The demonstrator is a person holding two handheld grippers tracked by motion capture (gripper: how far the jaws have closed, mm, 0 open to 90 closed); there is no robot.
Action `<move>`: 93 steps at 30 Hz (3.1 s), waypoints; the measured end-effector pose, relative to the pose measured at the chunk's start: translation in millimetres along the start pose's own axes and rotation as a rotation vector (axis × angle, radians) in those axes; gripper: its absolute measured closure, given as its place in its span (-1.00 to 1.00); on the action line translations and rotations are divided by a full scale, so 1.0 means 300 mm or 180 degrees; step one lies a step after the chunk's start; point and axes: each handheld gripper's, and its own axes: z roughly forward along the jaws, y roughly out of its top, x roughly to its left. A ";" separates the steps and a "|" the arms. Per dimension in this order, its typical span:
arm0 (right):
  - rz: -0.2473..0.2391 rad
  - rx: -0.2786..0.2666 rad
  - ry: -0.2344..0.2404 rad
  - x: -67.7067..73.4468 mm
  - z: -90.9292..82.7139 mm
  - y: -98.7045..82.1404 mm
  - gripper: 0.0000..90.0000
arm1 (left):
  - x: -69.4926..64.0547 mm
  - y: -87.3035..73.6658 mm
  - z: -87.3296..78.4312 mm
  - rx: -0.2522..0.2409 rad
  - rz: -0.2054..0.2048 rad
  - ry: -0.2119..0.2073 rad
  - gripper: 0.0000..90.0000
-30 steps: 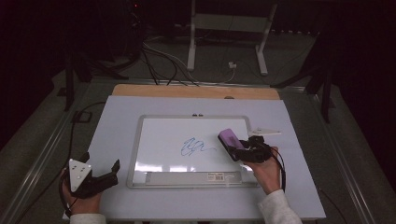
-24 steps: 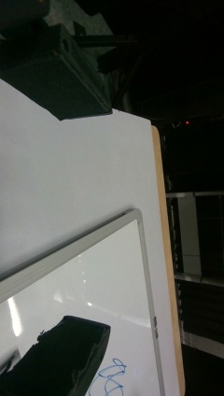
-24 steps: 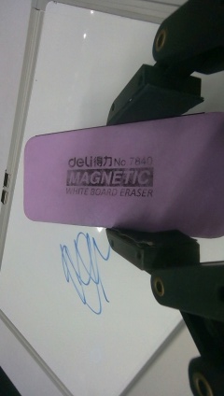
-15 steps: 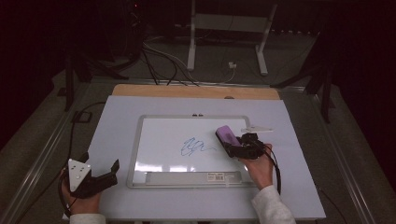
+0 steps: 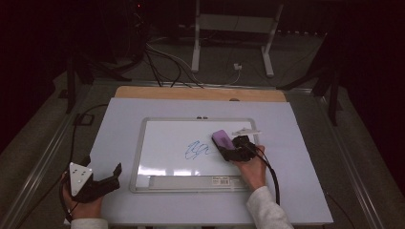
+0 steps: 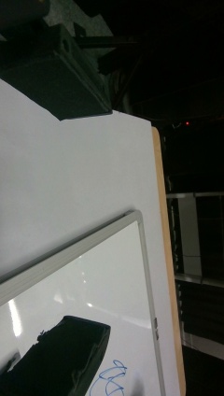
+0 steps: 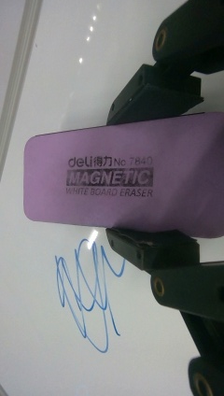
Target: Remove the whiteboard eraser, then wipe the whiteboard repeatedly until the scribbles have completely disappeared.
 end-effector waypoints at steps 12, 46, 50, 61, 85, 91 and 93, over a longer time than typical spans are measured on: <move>-0.0090 0.0069 -0.0125 0.023 0.029 -0.006 -0.09 | 0.003 -0.001 -0.001 0.0001 -0.0017 0.0002 -0.99; 0.0047 0.0146 -0.0144 0.034 0.070 0.036 -0.09 | 0.008 -0.003 0.003 0.0003 -0.0045 0.0008 -0.99; 0.0134 0.0158 -0.0260 0.008 0.070 0.043 -0.09 | 0.007 -0.003 0.004 0.0006 -0.0042 0.0007 -0.99; 0.0108 0.0157 -0.0219 0.052 0.068 0.033 -0.08 | 0.005 -0.003 0.005 0.0011 -0.0041 0.0005 -0.99; 0.0012 0.0137 -0.0140 0.136 0.090 0.039 -0.08 | 0.005 -0.004 0.005 0.0021 -0.0040 0.0010 -0.99; -0.0013 0.0130 -0.0130 0.133 0.096 0.043 -0.08 | 0.008 -0.004 0.003 0.0018 -0.0045 0.0019 -0.99; 0.0076 0.0102 -0.0215 0.111 0.104 0.052 -0.08 | 0.009 -0.005 0.003 0.0019 -0.0050 0.0021 -0.99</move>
